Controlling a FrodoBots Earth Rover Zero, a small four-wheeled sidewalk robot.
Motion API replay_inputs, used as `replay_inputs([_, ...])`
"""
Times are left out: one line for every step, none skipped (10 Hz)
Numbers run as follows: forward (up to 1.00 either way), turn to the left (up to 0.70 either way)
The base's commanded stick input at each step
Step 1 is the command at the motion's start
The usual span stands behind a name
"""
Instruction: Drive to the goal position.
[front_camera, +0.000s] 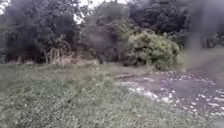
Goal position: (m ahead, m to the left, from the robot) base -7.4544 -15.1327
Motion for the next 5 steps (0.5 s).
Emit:
replay_inputs([0.00, -0.45])
replay_inputs([0.00, -0.45])
replay_inputs([0.00, -0.45])
replay_inputs([0.00, -0.45])
replay_inputs([0.00, -0.45])
